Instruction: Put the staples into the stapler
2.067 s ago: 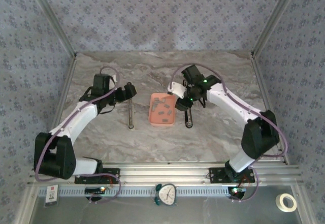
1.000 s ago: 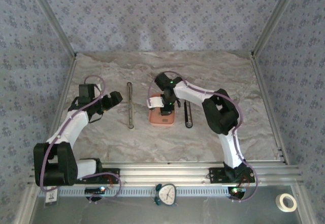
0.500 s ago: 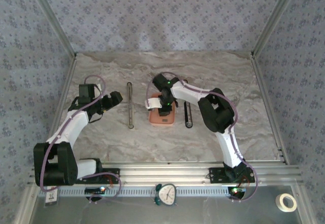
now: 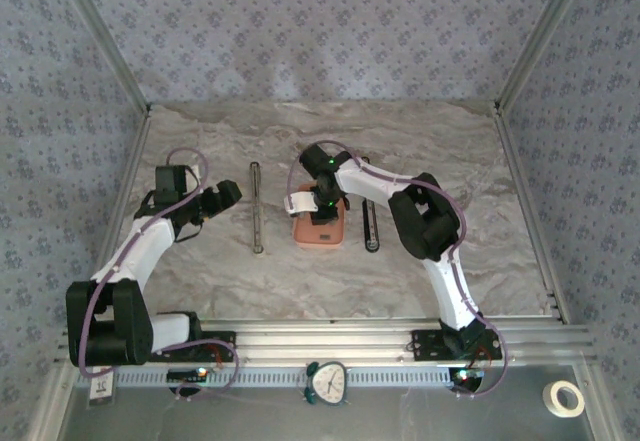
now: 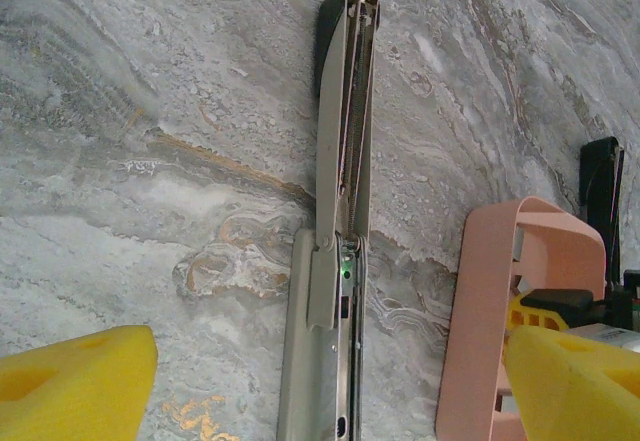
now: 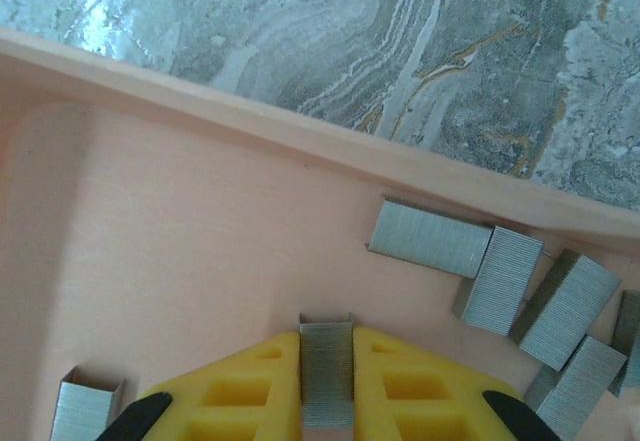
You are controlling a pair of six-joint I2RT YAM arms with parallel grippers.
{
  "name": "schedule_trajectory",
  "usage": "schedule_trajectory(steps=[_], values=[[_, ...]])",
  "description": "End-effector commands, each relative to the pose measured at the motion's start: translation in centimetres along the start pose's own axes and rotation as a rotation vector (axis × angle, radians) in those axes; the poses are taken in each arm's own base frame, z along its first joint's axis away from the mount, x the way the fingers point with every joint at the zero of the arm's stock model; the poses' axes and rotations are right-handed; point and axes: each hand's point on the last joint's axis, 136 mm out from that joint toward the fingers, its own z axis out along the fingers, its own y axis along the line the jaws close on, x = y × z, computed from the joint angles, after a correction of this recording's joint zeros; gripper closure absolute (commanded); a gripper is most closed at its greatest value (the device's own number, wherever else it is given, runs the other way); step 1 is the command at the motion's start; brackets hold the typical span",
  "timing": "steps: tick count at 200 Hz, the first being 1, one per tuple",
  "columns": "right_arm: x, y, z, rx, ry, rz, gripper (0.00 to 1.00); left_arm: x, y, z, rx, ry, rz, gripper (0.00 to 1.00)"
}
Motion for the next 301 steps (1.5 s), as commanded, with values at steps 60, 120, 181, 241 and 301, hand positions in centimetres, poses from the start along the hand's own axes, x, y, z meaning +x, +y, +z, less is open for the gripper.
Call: schedule_trajectory(steps=[60, 120, 181, 241, 301], values=[[-1.4, 1.3, -6.7, 0.109, -0.098, 0.238, 0.84, 0.3, 0.0, -1.5, -0.018, -0.049, 0.108, 0.11], [-0.4, 3.3, -11.2, 0.213, -0.151, 0.531, 0.86, 1.2, -2.0, -1.4, -0.004, -0.071, 0.270, 0.11], [3.9, 8.3, -13.2, 0.294, -0.164, 1.003, 0.87, 2.3, -3.6, -0.8, 0.020, -0.059, 0.365, 0.12], [9.6, 13.4, -11.8, 0.295, -0.081, 1.539, 0.85, 3.1, -4.2, -0.1, 0.033, -0.039, 0.396, 0.12], [15.4, 13.7, -10.1, 0.241, 0.006, 1.880, 0.86, 3.3, -4.6, 0.0, 0.048, -0.049, 0.416, 0.12]])
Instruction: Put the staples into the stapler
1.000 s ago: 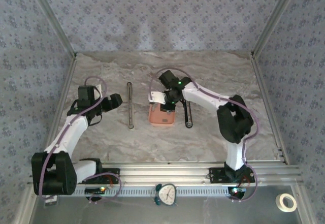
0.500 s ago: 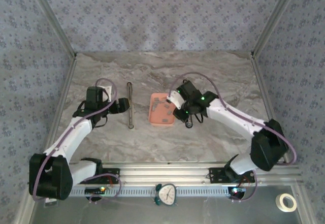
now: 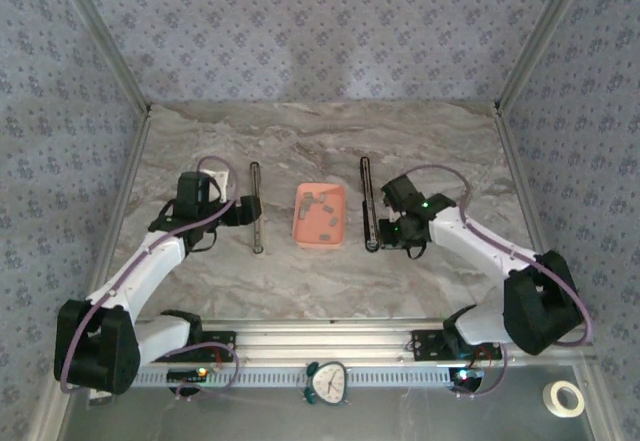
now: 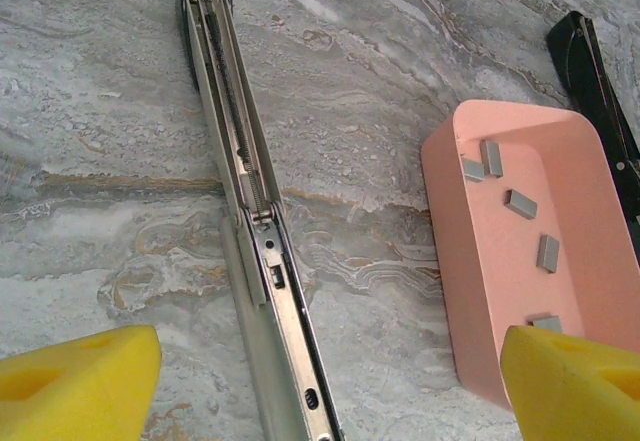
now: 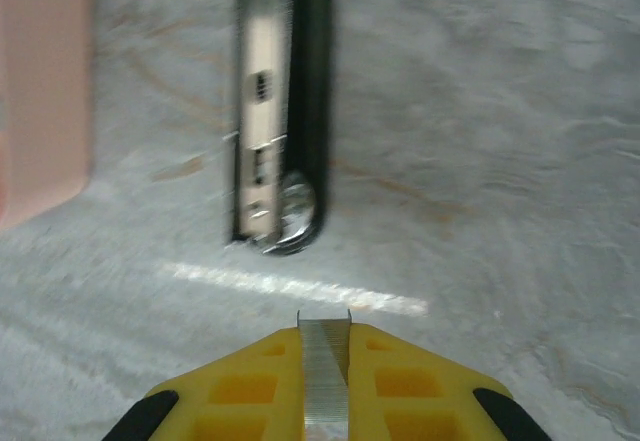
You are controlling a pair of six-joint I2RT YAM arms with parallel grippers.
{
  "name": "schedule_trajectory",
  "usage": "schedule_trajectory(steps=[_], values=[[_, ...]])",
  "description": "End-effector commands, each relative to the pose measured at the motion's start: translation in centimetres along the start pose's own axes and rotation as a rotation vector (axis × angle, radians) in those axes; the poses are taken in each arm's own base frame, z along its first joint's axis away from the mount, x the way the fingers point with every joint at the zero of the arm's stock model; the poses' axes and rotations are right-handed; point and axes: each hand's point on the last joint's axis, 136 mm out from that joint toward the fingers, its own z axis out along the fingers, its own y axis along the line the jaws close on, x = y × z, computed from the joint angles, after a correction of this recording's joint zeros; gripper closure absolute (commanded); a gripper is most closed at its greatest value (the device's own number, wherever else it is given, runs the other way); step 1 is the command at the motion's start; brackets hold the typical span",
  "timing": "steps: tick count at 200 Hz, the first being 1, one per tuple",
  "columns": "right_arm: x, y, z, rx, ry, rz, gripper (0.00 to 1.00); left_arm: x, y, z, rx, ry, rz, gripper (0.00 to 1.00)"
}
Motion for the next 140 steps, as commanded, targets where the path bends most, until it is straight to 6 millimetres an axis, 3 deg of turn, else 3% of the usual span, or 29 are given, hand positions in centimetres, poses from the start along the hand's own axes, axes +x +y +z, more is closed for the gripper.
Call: schedule_trajectory(steps=[1, 66, 140], values=[[0.8, -1.7, 0.8, 0.019, 0.066, 0.145, 0.86, -0.2, -0.2, 0.2, 0.006, -0.021, 0.035, 0.12], [0.7, -6.3, 2.7, 0.064, 0.126, 0.312, 0.86, 0.0, 0.1, 0.1, -0.006, -0.028, 0.039, 0.12], [1.3, -8.1, 5.1, 0.136, 0.247, 0.334, 0.83, -0.4, 0.2, 0.4, -0.015, -0.023, 0.048, 0.12]])
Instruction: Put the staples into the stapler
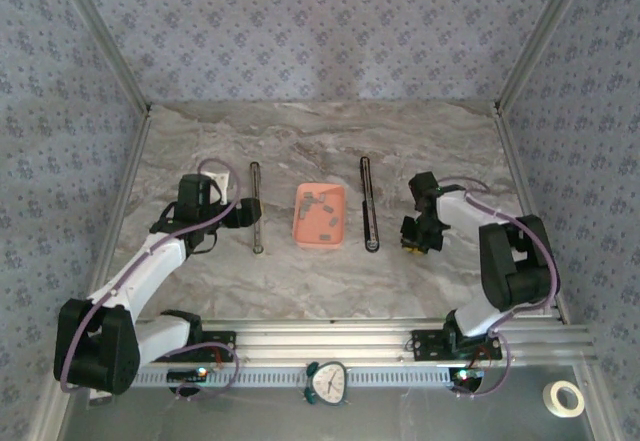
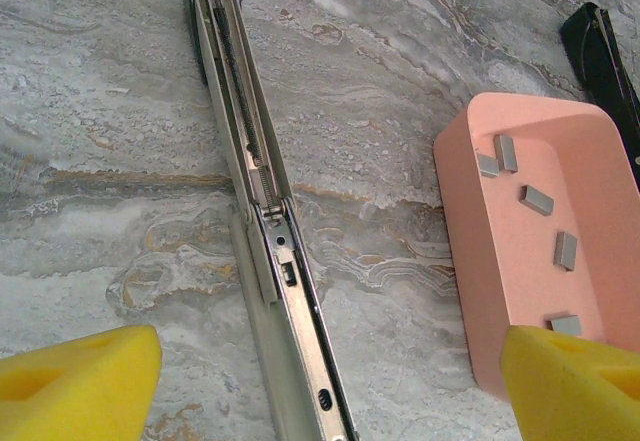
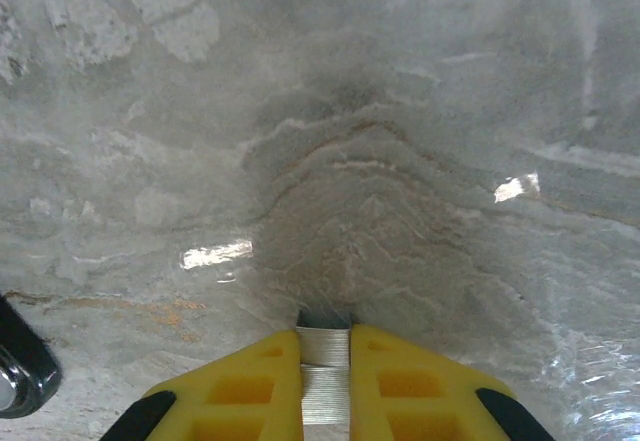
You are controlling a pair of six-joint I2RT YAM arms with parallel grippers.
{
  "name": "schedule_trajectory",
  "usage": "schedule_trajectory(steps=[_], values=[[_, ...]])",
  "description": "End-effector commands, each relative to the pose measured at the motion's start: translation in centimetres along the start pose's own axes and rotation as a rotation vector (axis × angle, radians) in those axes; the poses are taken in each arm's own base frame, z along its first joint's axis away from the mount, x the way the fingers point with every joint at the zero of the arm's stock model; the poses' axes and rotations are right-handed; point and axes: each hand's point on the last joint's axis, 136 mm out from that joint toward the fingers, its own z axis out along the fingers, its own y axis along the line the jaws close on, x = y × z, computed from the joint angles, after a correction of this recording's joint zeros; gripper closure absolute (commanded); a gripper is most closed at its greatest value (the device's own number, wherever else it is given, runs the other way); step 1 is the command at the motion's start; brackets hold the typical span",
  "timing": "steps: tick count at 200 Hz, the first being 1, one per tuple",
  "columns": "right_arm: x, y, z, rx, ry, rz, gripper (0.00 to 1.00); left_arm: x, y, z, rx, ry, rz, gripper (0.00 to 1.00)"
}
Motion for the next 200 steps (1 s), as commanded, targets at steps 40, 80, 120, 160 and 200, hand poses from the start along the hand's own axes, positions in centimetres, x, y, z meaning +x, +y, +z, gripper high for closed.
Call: schedule_trajectory(steps=[40, 80, 120, 160, 200], values=[[-0.3, -0.9, -1.3, 0.092, 0.056, -0.013, 0.63, -0.6, -0.2, 0.3, -0.001, -0.009, 0.034, 0.12], [-1.0, -0.7, -2.2, 0.110, 0.073, -0.050, 0.63, -0.6, -0.2, 0.7, 0.000, -0.001, 0.032, 0.12], [-0.8, -0.4, -1.1, 0.110, 0.117, -0.060, 0.67, -0.6, -0.2, 0.9, 0.001, 0.003, 0.034, 0.12], [-0.5, -0.3, -0.4, 0.113, 0.144, -0.061, 0.71, -0.6, -0.2, 1.0, 0.002, 0.010, 0.041, 0.12], [-0.2, -0.3, -0.1, 0.117, 0.158, -0.060, 0.71, -0.5, -0.1, 1.1, 0.001, 0.013, 0.041, 0.12]])
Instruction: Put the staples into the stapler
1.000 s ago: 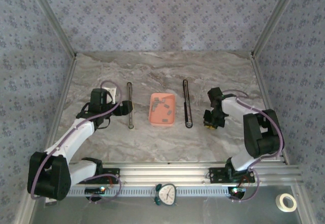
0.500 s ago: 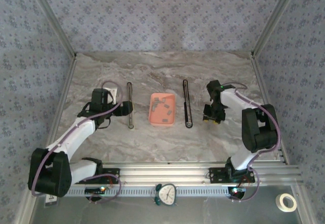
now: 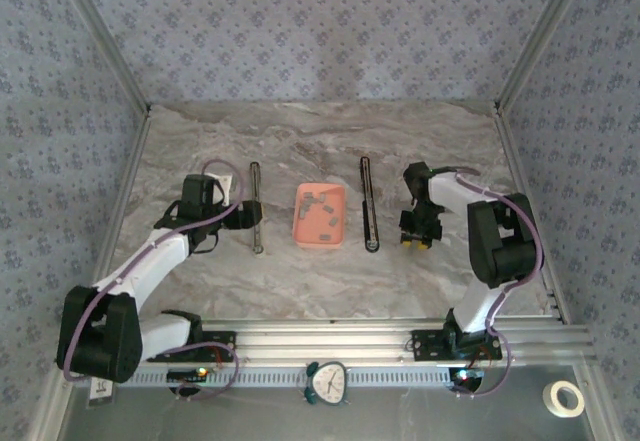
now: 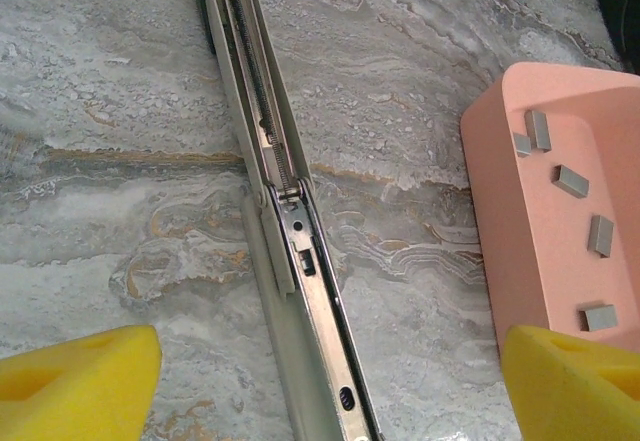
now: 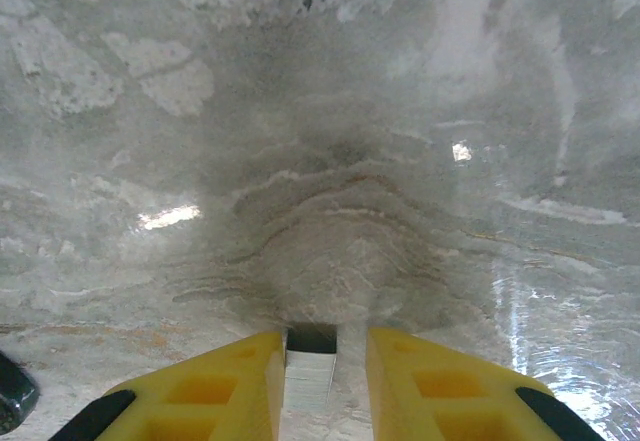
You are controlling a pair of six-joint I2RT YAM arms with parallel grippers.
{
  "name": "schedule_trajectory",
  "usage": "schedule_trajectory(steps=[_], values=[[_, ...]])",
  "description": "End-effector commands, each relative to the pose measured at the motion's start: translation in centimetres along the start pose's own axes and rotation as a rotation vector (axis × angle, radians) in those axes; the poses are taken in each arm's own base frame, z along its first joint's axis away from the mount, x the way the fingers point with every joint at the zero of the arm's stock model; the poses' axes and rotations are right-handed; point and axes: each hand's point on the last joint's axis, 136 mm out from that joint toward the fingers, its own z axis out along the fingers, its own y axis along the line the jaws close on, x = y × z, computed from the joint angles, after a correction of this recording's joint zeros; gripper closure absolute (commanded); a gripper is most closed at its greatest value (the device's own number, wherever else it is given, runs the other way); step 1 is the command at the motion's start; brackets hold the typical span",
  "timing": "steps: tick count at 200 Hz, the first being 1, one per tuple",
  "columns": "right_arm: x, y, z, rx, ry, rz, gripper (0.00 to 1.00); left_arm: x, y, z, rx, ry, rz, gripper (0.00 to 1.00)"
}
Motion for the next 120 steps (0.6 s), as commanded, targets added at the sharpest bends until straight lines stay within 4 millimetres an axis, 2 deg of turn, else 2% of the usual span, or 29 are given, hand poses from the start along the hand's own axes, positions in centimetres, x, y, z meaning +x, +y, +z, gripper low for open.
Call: schedule_trajectory(steps=[1, 31, 93, 120], values=[[0.66, 0.04, 0.28, 0.010, 0.046, -0.009, 0.71, -1.51, -0.83, -0.24, 0.020, -0.037, 0.035, 0.12], [0.77, 0.21, 0.45, 0.005, 0.049, -0.013, 0.71, -1.45, -0.87, -0.19, 0.022, -0.035, 0.035, 0.12], [0.96, 0.44, 0.88, 0.003, 0.060, -0.016, 0.78, -1.48, -0.88, -0.18, 0.022, -0.035, 0.041, 0.12], [0.82, 0.58, 0.45, 0.002, 0.039, -0.019, 0.81, -1.59, -0.90, -0.16, 0.023, -0.037, 0.041, 0.12]])
